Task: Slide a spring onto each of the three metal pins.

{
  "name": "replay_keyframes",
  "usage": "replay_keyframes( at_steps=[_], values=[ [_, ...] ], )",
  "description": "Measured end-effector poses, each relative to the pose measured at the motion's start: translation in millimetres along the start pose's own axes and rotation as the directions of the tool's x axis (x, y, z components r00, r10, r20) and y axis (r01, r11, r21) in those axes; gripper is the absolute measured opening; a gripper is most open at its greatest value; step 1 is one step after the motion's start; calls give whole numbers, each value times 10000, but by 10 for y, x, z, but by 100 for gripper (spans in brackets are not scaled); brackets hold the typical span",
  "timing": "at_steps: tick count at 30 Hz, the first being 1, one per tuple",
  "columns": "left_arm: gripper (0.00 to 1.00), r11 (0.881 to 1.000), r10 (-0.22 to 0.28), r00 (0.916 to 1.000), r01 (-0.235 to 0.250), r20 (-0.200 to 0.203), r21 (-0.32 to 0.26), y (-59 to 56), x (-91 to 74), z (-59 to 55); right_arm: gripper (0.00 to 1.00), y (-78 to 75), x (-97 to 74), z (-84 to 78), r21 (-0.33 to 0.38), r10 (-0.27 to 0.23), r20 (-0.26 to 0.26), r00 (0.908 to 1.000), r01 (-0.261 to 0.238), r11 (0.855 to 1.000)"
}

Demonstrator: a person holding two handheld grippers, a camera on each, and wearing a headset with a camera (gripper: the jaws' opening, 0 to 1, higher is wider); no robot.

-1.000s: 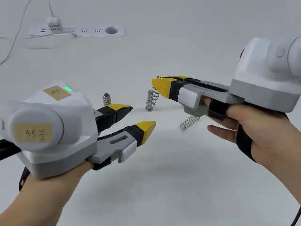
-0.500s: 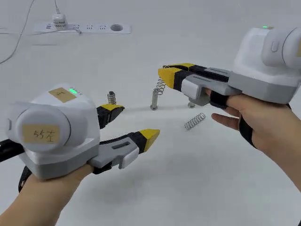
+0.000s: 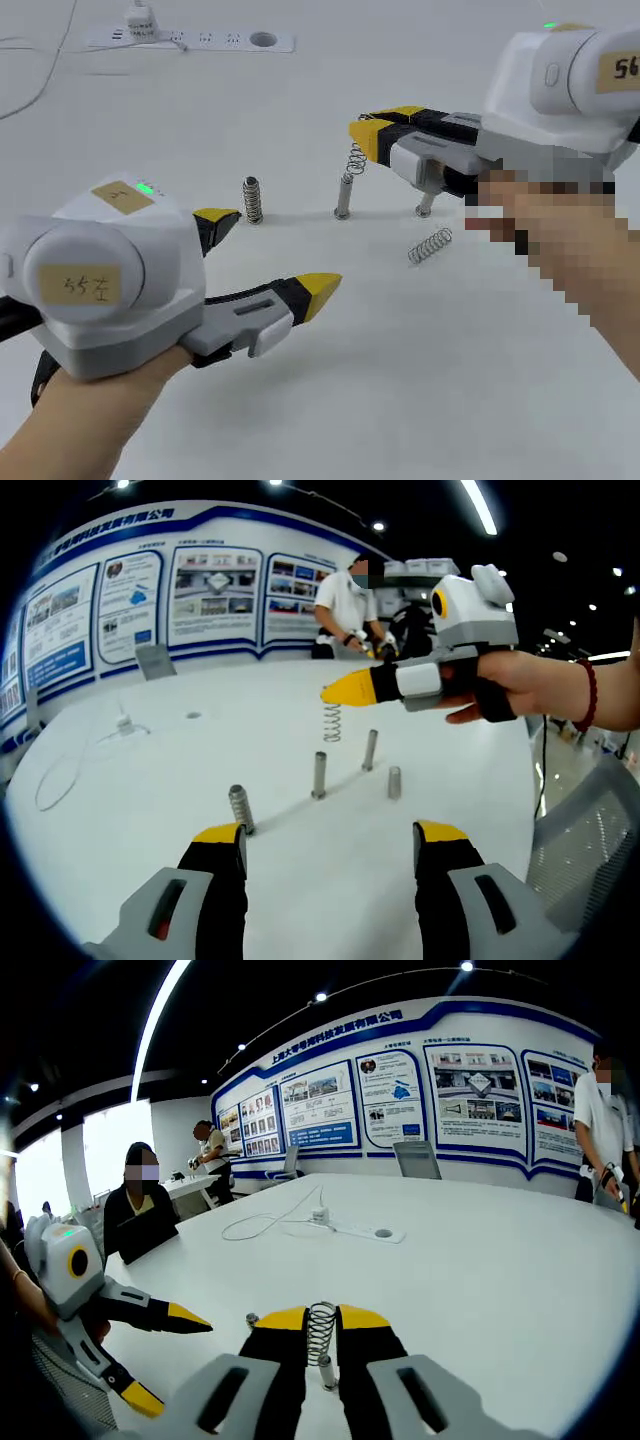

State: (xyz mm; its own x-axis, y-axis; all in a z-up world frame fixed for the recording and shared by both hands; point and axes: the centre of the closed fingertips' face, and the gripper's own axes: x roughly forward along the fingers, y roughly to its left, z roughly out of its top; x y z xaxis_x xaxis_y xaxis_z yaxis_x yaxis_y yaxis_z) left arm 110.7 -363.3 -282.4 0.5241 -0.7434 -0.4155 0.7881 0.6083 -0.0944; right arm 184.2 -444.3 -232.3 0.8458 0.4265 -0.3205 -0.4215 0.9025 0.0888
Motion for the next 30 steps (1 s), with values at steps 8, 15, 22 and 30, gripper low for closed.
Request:
replay_keyframes(
  at_steps=[8, 15, 22, 30],
  values=[
    [75, 9997, 224, 9997, -224, 1, 71, 68, -16, -13, 11, -17, 92, -64, -483, 98, -219, 9997, -109, 9988],
    [78, 9997, 174, 9993, -168, 324, -170, 62, -10, 39, 11, -56, 140, -135, -619, 28, -406, 9992, -54, 9981],
    [82, 9996, 265, 9994, -263, 215, -103, 77, -6, 16, 11, -49, 159, -161, -584, 40, -455, 9990, -66, 9983],
    [83, 9993, 311, 9994, -308, 134, -220, 92, -12, -5, 11, -37, 166, -232, -831, -149, -336, 9993, 120, 9965]
  ],
)
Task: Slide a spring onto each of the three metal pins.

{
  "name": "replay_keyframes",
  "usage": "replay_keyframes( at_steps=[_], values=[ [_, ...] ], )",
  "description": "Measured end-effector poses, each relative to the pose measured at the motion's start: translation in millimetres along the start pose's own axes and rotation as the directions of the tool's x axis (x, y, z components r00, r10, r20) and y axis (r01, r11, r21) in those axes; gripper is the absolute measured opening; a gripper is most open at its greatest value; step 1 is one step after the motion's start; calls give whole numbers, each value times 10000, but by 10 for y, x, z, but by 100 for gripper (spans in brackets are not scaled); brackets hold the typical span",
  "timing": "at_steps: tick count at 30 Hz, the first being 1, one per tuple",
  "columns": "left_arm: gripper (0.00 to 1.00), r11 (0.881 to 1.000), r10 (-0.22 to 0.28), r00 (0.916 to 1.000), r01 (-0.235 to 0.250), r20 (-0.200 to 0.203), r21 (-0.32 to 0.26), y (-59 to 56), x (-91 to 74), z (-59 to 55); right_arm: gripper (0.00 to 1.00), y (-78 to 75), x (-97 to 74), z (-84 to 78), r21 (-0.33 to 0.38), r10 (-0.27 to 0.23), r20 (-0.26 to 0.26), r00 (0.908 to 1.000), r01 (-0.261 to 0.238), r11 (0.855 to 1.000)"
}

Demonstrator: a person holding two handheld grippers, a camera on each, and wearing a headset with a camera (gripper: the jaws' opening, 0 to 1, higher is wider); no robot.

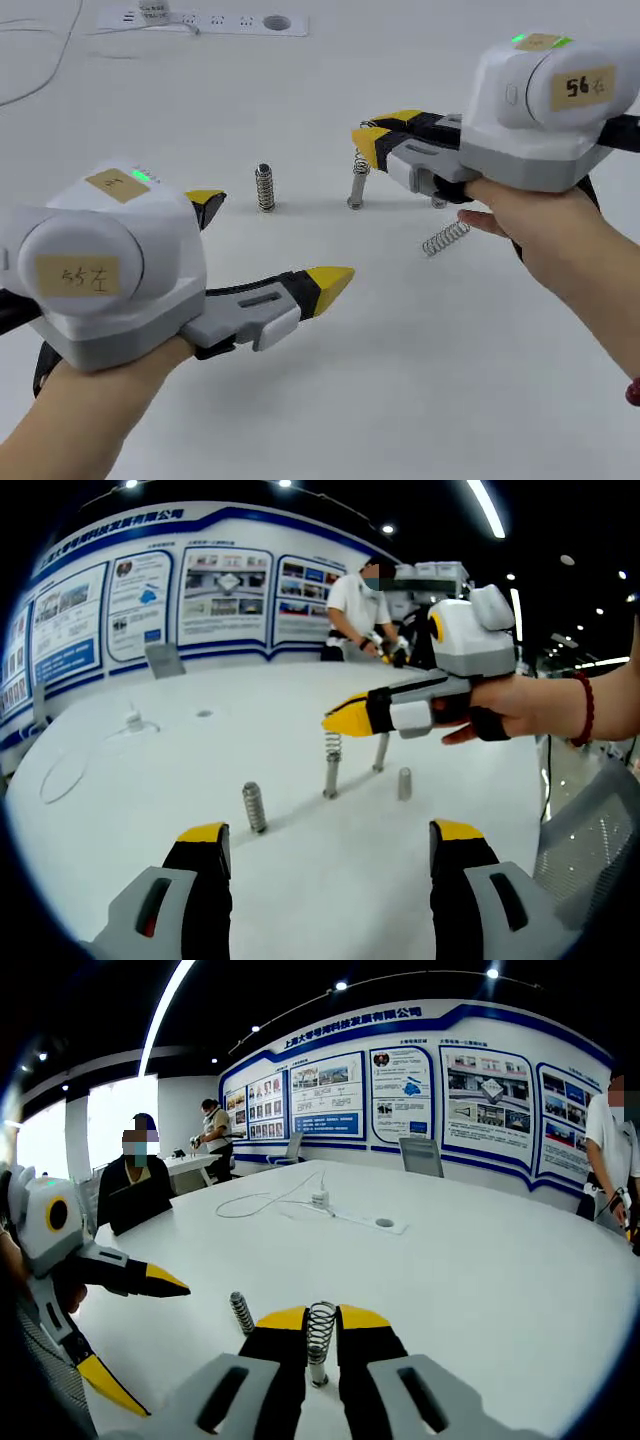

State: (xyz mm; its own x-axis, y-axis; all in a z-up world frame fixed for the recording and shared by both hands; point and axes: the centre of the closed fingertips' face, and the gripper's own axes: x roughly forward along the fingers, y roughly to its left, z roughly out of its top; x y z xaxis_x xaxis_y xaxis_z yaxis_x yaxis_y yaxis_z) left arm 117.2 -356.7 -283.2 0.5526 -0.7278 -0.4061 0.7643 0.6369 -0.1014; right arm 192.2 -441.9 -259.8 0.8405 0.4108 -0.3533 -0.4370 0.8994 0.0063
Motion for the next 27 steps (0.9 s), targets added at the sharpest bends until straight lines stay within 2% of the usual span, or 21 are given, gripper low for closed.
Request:
replay_keyframes(
  at_steps=[4, 12, 16, 22, 27],
  values=[
    [83, 9999, -5, 9999, 7, 106, -123, 3, -1, 21, 11, 1, 13, -36, -31, -91, -105, 9999, 90, 10000],
    [82, 9998, 61, 9999, -59, 109, -175, 22, 1, 20, 11, 34, -6, -23, -396, -237, 33, 9997, 238, 9989],
    [82, 9999, 73, 9999, -72, 75, -133, 24, 1, 14, 11, 67, -1, -19, -812, -266, 51, 9996, 269, 9963],
    [81, 9999, 70, 9999, -69, 116, -131, 25, 1, 24, 11, 72, -10, -15, -745, -398, 24, 9992, 399, 9964],
    [80, 9999, 84, 9999, -83, 103, -88, 34, 0, 24, 11, 81, -28, -12, -966, -520, 29, 9986, 521, 9940]
  ],
)
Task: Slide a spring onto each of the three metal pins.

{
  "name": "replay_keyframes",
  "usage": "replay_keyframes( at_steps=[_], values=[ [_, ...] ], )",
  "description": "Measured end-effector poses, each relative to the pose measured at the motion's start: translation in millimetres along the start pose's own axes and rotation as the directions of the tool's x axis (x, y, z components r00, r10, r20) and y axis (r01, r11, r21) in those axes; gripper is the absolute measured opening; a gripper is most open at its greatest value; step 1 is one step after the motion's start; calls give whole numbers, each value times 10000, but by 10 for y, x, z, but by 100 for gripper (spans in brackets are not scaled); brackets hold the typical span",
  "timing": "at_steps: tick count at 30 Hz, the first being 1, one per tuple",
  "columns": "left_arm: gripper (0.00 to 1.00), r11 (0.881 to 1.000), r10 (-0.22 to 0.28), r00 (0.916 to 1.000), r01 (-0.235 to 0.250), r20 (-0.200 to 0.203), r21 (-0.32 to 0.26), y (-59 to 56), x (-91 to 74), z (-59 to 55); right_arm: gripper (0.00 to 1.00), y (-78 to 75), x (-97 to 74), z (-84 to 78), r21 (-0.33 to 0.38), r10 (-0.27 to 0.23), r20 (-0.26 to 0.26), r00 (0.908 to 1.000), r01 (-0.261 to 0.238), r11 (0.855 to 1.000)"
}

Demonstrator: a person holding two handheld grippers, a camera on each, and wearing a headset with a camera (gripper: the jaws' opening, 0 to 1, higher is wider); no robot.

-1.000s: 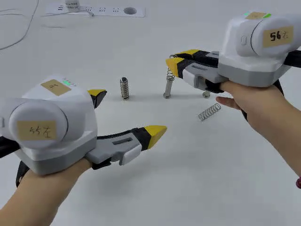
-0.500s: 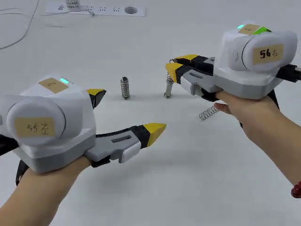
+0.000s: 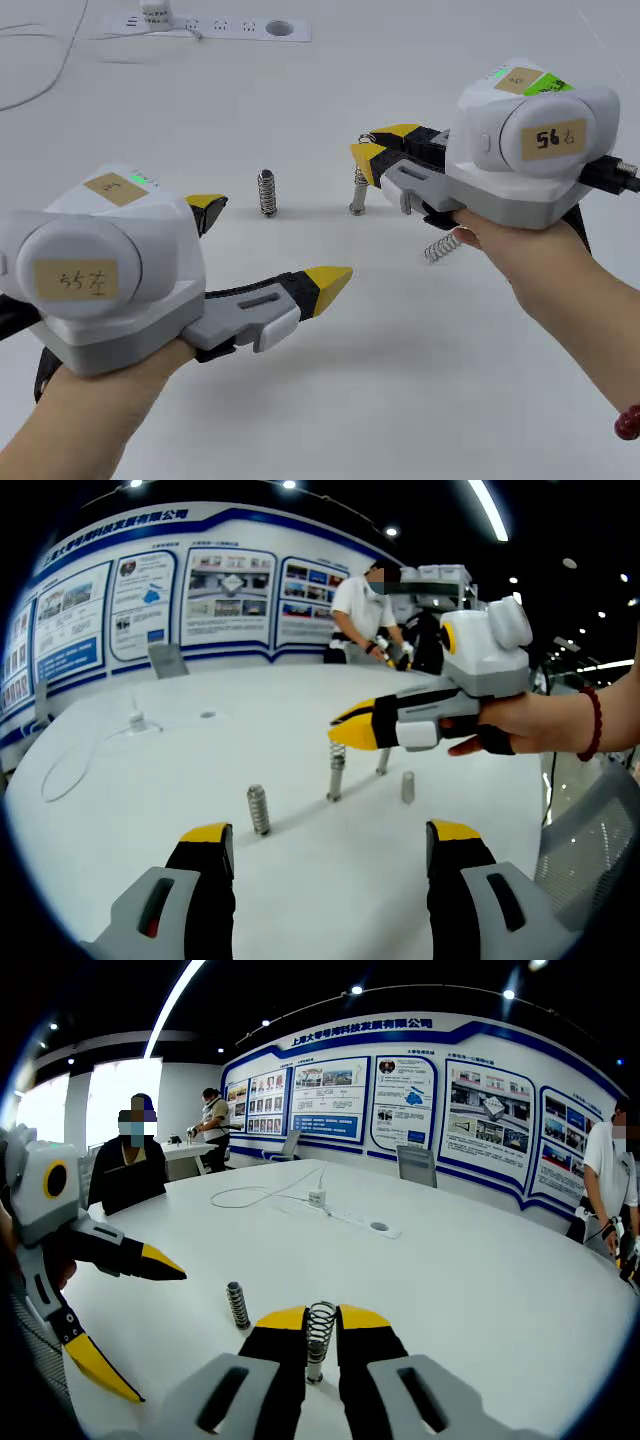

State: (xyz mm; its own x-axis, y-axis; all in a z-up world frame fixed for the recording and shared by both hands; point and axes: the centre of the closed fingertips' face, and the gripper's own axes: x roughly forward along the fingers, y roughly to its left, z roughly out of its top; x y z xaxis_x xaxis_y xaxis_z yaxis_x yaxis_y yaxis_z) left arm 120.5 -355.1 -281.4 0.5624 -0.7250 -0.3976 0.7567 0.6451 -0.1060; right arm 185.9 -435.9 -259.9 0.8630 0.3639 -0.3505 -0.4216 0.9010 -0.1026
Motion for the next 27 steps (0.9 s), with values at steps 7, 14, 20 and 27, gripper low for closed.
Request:
replay_keyframes(
  at_steps=[7, 14, 20, 27],
  values=[
    [78, 9999, 54, 9999, -55, 120, 86, 14, -3, 30, 12, 30, -31, -49, -81, -134, -53, 9999, 133, 9999],
    [78, 9999, 42, 9999, -43, 125, 149, 10, -7, 35, 11, 38, 0, -178, 12, -154, -341, 9993, 155, 9999],
    [78, 9999, 73, 10000, -74, 49, 155, 21, -12, 16, 11, 52, 38, -219, 108, -98, -464, 9989, 103, 9999],
    [78, 9998, 109, 9999, -109, 7, 188, 28, -13, 5, 11, 45, 88, -321, 436, -86, -728, 9973, 118, 9990]
  ],
)
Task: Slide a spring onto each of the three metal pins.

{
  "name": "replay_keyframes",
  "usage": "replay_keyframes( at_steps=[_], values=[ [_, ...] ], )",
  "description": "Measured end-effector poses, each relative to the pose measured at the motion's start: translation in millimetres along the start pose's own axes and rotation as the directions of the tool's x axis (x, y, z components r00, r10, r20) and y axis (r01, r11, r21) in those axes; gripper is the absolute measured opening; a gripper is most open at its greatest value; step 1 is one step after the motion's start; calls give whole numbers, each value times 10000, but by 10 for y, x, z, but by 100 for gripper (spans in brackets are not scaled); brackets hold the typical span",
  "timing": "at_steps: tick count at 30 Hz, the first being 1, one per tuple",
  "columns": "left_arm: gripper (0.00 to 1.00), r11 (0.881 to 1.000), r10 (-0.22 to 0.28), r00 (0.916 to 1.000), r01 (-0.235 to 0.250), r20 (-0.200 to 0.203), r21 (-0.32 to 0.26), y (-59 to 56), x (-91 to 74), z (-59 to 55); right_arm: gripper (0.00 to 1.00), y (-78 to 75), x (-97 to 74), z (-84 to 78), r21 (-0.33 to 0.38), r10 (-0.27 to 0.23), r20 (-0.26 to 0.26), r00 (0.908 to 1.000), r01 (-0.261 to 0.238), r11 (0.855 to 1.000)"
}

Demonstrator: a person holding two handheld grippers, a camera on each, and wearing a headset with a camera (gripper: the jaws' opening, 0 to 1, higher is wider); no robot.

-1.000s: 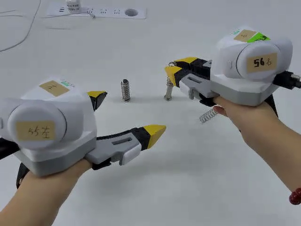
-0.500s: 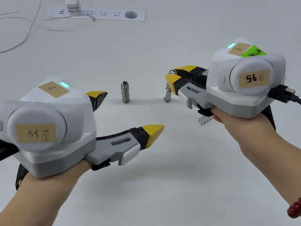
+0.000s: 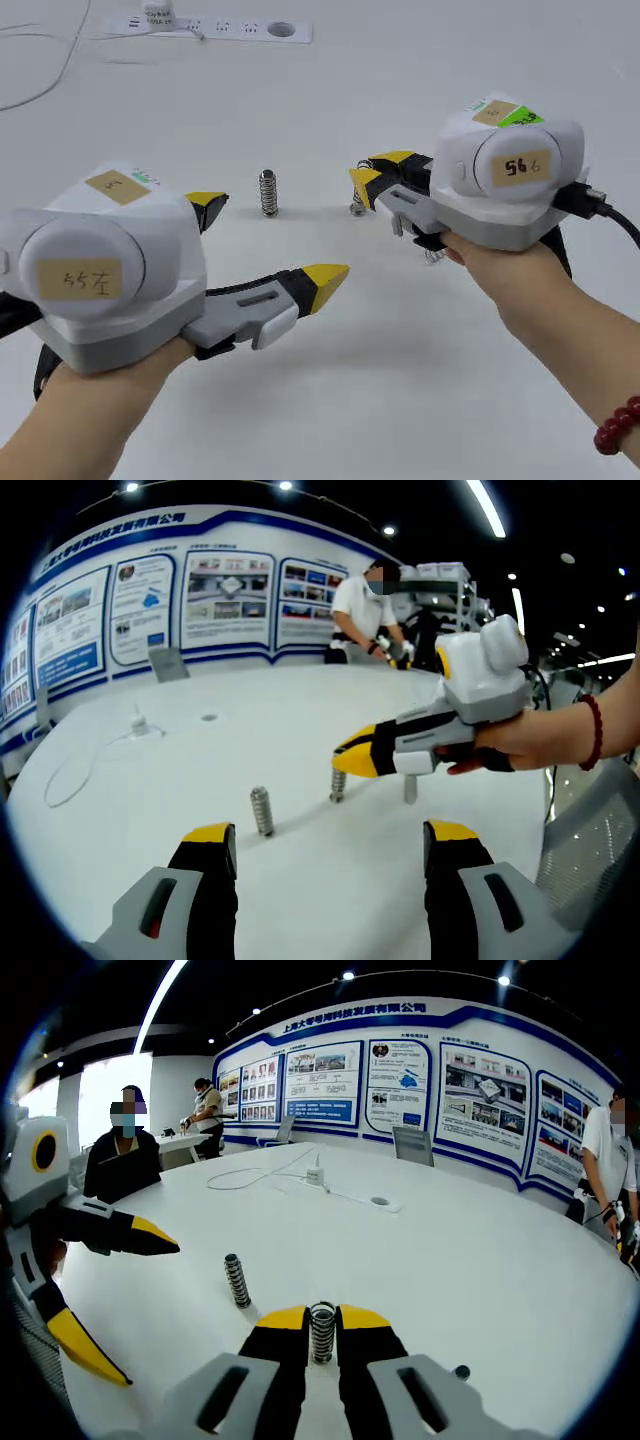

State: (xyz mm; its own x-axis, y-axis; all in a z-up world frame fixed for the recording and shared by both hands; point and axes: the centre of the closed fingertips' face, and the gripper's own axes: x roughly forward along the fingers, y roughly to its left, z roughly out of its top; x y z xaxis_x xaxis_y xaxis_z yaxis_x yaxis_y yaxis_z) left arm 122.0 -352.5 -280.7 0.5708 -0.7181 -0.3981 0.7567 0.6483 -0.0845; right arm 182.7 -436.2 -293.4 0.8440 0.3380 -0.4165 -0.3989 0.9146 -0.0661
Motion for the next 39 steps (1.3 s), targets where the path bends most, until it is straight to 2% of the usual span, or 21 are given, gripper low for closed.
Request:
replay_keyframes(
  at_steps=[11, 23, 27, 31, 39],
  values=[
    [78, 10000, 22, 10000, -22, -54, 26, 5, -2, -16, 11, 7, 50, -109, 212, -23, -350, 9994, 31, 9998],
    [78, 10000, 18, 10000, -17, -78, 51, -2, -7, -17, 12, 29, 20, -101, 495, 24, -341, 9994, -7, 9988],
    [78, 10000, 27, 10000, -27, -78, 81, -3, -11, -12, 18, 38, -10, -105, 502, 16, -391, 9992, 4, 9987],
    [78, 9999, 26, 10000, -25, -95, 127, -4, -16, -8, 20, 38, -59, -60, 530, -11, -293, 9996, 26, 9986],
    [78, 9997, -35, 10000, 36, -84, 227, -25, -16, 17, 28, 55, -210, 128, 889, 121, 145, 9998, -133, 9960]
  ],
)
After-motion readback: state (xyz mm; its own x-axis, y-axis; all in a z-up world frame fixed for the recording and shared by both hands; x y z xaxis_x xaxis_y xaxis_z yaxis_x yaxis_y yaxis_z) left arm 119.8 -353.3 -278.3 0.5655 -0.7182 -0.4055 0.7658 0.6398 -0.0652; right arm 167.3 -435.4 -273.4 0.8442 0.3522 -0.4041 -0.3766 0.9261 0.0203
